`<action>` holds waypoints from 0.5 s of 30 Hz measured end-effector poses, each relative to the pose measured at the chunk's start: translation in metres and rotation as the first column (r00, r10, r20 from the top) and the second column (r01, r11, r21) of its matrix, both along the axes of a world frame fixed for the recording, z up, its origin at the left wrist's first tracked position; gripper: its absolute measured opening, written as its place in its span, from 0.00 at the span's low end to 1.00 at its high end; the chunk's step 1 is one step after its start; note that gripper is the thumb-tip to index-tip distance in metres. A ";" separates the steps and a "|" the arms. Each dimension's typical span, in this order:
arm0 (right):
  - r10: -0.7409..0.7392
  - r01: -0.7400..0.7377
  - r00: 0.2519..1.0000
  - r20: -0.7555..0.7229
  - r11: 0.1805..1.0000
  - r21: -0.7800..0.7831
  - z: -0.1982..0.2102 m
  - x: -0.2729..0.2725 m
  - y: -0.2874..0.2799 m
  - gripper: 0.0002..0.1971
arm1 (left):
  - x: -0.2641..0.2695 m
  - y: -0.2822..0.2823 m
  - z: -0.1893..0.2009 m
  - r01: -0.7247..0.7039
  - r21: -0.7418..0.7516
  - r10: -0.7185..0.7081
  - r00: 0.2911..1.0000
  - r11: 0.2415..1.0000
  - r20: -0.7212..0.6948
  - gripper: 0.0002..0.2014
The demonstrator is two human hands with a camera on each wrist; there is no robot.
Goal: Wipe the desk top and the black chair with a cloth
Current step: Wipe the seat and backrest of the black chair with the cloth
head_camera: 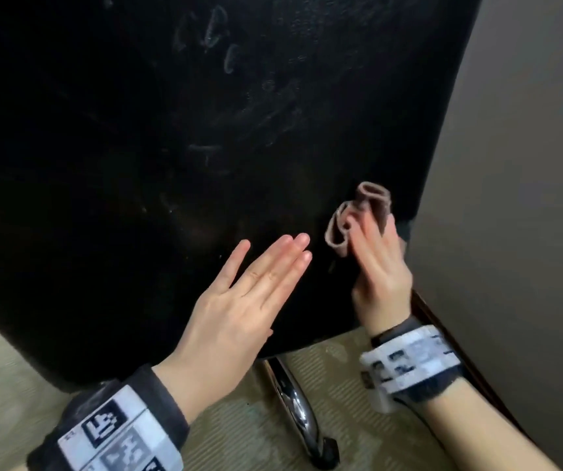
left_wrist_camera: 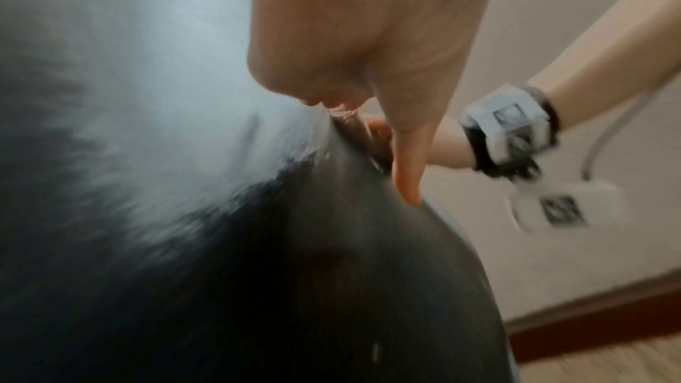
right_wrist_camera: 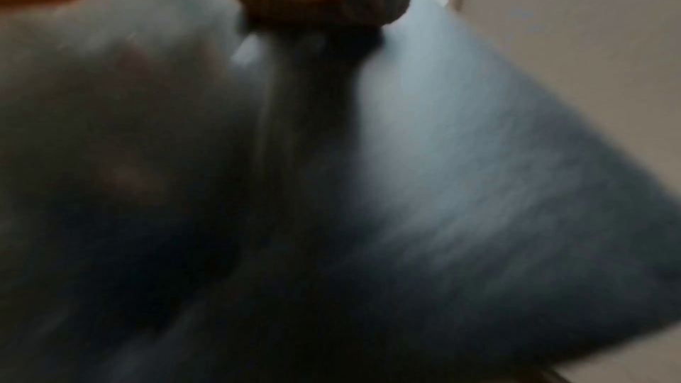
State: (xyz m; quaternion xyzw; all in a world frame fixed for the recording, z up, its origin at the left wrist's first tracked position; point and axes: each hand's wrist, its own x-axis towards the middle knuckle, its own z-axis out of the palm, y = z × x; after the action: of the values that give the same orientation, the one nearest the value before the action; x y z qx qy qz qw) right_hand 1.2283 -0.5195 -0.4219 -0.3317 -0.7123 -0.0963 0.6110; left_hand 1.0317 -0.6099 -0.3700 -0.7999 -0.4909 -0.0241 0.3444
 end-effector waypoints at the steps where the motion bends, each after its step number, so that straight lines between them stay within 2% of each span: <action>1: 0.044 -0.044 0.999 0.030 0.999 0.004 -0.011 -0.017 -0.005 0.17 | 0.009 0.004 0.004 -0.014 0.017 0.014 1.000 1.000 0.007 0.51; 3: 0.187 -0.183 0.946 0.264 0.982 -0.041 -0.036 -0.037 -0.021 0.18 | 0.016 0.013 0.013 -0.084 0.044 0.086 0.995 0.995 -0.042 0.55; 4: 0.187 -0.180 0.904 0.386 0.982 -0.054 -0.043 -0.037 -0.021 0.19 | 0.015 0.016 0.015 -0.107 0.057 0.111 0.991 0.993 -0.077 0.56; 5: 0.173 -0.166 0.880 0.442 0.985 -0.055 -0.043 -0.030 -0.017 0.19 | 0.011 0.018 0.015 -0.116 0.054 0.121 0.988 0.992 -0.093 0.56; 6: 0.136 -0.133 0.897 0.420 0.990 -0.037 -0.040 -0.021 -0.009 0.18 | 0.007 0.018 0.014 -0.118 0.039 0.121 0.989 0.992 -0.089 0.56; 8: 0.037 -0.028 0.993 0.112 0.997 -0.078 -0.025 -0.007 0.009 0.22 | 0.003 0.019 0.013 -0.119 0.000 0.118 0.990 0.993 -0.080 0.58; 9: -0.054 0.046 0.996 -0.068 0.993 -0.110 -0.015 -0.002 0.016 0.28 | 0.003 0.019 0.012 -0.113 -0.004 0.112 0.991 0.994 -0.070 0.58; 10: -0.139 0.106 0.966 -0.220 0.982 -0.154 -0.009 -0.002 0.019 0.32 | 0.003 0.020 0.011 -0.101 -0.002 0.101 0.993 0.995 -0.057 0.59; 11: -0.194 0.139 0.931 -0.310 0.971 -0.192 -0.006 -0.006 0.016 0.34 | 0.004 0.020 0.011 -0.091 -0.002 0.091 0.995 0.996 -0.045 0.58; 12: -0.210 0.146 0.922 -0.326 0.967 -0.210 -0.005 -0.014 0.008 0.34 | 0.004 0.020 0.011 -0.087 -0.002 0.087 0.995 0.996 -0.039 0.58; 13: -0.185 0.128 0.943 -0.278 0.970 -0.208 -0.010 -0.024 -0.002 0.34 | 0.004 0.020 0.011 -0.088 0.000 0.088 0.995 0.996 -0.040 0.59; 15: -0.040 0.028 0.996 -0.074 0.988 -0.151 -0.029 -0.043 -0.018 0.30 | 0.004 0.020 0.011 -0.093 0.009 0.094 0.994 0.996 -0.048 0.59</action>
State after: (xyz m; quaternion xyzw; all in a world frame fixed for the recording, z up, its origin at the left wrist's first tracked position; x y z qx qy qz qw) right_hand 1.1855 -0.5374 -0.4510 -0.3923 -0.6877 -0.0402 0.6095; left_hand 1.0355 -0.5902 -0.3586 -0.7753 -0.5192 0.0100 0.3596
